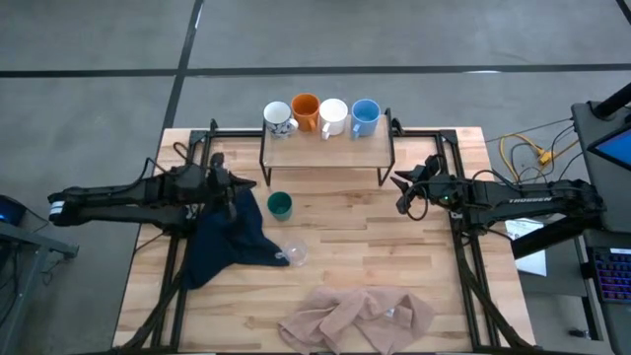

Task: Stack small to large cups/mugs on shelf
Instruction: Put the green cup on the shelf

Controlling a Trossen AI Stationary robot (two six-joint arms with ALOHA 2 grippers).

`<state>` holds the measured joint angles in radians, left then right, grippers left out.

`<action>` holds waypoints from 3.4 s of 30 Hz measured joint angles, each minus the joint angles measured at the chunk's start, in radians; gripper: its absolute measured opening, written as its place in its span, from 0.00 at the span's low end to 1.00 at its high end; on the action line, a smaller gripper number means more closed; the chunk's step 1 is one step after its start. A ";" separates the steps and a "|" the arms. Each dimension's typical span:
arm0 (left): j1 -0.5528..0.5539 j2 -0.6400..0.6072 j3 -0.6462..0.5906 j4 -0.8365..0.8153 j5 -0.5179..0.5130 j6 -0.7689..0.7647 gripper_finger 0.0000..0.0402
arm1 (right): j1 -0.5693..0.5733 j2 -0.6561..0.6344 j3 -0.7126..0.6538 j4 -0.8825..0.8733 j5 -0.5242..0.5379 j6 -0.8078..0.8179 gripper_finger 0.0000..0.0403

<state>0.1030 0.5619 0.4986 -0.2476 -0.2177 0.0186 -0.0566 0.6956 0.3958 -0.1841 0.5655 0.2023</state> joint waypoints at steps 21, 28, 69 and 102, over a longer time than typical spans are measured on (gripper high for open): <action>-0.320 -0.247 -0.366 0.317 -0.171 -0.015 0.00 | 0.000 0.000 0.000 -0.002 -0.051 0.134 0.21; -0.367 -0.333 -0.489 0.458 -0.268 0.000 0.00 | 0.000 0.000 0.000 -0.001 -0.051 0.150 0.23; -0.524 0.131 -0.494 0.854 -0.137 -0.255 0.00 | 0.000 0.000 0.000 -0.001 -0.105 0.183 0.19; -0.786 0.862 -0.494 1.400 -0.842 -0.379 0.00 | 0.000 0.000 0.000 -0.018 -0.147 0.182 0.22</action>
<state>-0.6835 1.4235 0.0043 1.1525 -1.0598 -0.3601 -0.0570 0.6952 0.3962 -0.2021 0.4183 0.3841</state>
